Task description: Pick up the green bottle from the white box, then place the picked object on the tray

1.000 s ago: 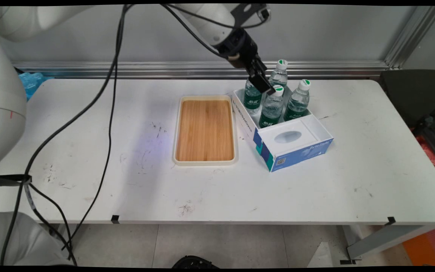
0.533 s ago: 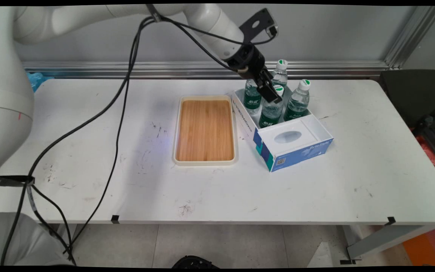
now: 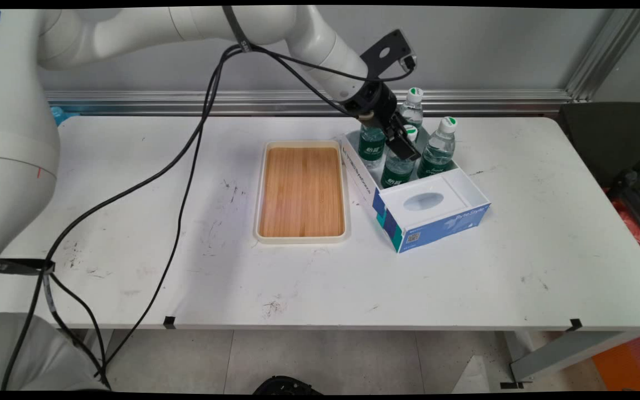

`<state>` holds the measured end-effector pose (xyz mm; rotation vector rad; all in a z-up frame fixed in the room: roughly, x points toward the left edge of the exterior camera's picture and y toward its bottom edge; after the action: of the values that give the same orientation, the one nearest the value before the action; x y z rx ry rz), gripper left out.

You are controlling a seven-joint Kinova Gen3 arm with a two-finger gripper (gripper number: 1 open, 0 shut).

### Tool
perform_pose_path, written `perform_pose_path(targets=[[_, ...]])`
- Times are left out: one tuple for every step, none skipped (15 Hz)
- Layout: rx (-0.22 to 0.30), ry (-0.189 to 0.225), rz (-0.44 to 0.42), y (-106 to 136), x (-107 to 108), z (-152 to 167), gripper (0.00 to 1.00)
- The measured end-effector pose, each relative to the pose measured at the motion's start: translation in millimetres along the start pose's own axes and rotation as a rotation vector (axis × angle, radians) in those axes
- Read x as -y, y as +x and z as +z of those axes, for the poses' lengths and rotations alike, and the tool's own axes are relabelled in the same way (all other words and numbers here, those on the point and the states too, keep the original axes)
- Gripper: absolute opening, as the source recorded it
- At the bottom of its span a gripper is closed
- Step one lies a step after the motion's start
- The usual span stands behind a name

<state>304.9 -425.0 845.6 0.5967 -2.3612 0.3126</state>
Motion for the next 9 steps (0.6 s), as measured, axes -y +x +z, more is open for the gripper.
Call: perform_pose_path(targets=[[0.000, 0.001, -0.001, -1.0, -0.1, 3.0, 1.00], [0.000, 0.001, -0.003, -1.9, -0.1, 5.5, 1.00], [0.002, 0.000, -0.005, -3.1, -0.5, 8.1, 1.00], [0.004, -0.001, -0.008, -4.5, -1.0, 10.5, 1.00], [0.006, -0.002, -0.011, -5.8, -1.5, 12.5, 1.00], [0.007, -0.004, -0.013, -6.9, -2.1, 14.1, 0.00], [0.008, -0.006, -0.016, -7.8, -2.7, 15.9, 0.00], [0.009, -0.007, -0.019, -8.8, -3.2, 17.1, 0.00], [0.010, -0.009, -0.023, -9.5, -3.8, 18.2, 0.00]])
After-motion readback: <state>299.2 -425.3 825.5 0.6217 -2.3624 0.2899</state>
